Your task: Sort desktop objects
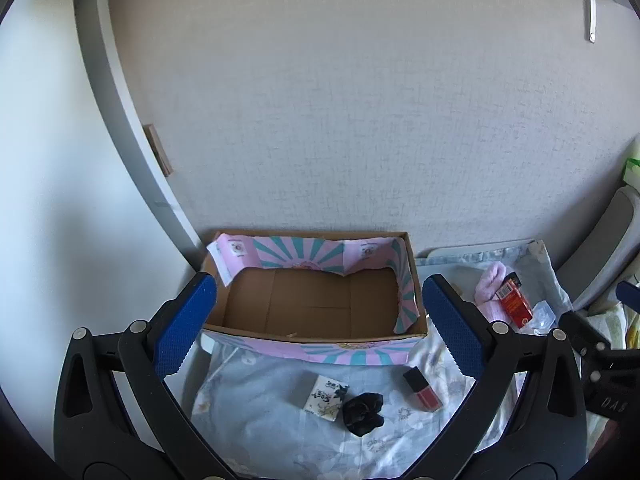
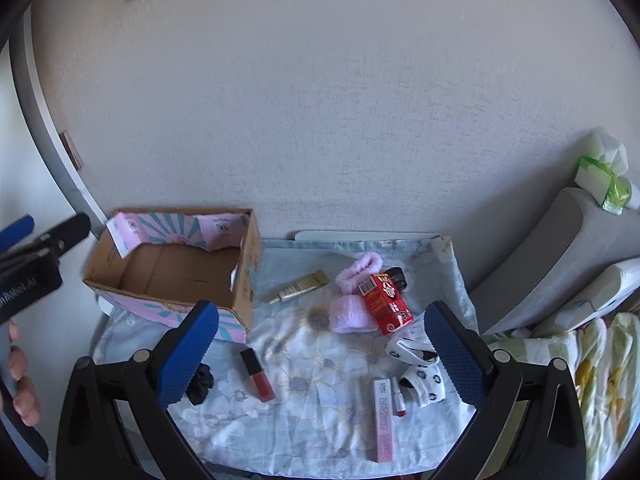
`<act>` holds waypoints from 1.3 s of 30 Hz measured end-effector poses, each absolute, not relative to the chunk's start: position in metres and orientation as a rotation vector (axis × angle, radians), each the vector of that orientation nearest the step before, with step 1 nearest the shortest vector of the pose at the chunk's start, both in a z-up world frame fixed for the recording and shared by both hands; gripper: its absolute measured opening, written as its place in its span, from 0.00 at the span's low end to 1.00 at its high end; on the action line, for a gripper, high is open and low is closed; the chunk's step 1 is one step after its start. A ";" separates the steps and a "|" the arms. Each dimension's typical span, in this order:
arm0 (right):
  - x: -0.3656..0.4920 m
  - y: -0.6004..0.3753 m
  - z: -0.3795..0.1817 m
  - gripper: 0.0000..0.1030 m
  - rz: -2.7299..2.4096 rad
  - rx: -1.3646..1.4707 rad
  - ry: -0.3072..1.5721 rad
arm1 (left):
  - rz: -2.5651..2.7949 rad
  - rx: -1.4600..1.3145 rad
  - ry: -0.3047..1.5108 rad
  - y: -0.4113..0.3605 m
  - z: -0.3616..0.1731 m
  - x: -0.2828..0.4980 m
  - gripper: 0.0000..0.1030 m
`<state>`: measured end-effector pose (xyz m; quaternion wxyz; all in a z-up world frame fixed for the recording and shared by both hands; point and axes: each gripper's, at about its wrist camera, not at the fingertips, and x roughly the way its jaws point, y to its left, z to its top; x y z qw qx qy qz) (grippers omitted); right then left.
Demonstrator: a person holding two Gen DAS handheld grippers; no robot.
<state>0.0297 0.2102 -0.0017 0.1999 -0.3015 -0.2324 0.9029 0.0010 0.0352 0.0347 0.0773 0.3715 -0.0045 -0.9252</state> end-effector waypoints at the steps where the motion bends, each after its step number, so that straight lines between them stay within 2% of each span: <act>1: 0.031 0.212 0.000 1.00 2.525 -0.824 -0.632 | -2.772 1.109 -0.012 0.035 0.035 0.001 1.00; 6: 0.035 0.211 0.003 1.00 2.539 -0.741 -0.655 | -2.775 1.111 0.013 0.030 0.035 0.003 1.00; 13: 0.032 0.214 -0.002 1.00 2.491 -0.819 -0.660 | -2.792 1.136 0.012 0.031 0.035 0.006 1.00; 19: 0.039 0.213 0.003 1.00 2.564 -0.822 -0.616 | -2.797 1.170 0.093 0.024 0.033 0.008 1.00; 29: 0.038 0.218 0.001 1.00 2.551 -0.859 -0.551 | -2.768 1.163 0.053 0.025 0.031 0.013 1.00; 39: 0.040 0.216 -0.003 1.00 2.551 -0.880 -0.564 | -2.680 1.167 0.084 0.032 0.025 0.017 1.00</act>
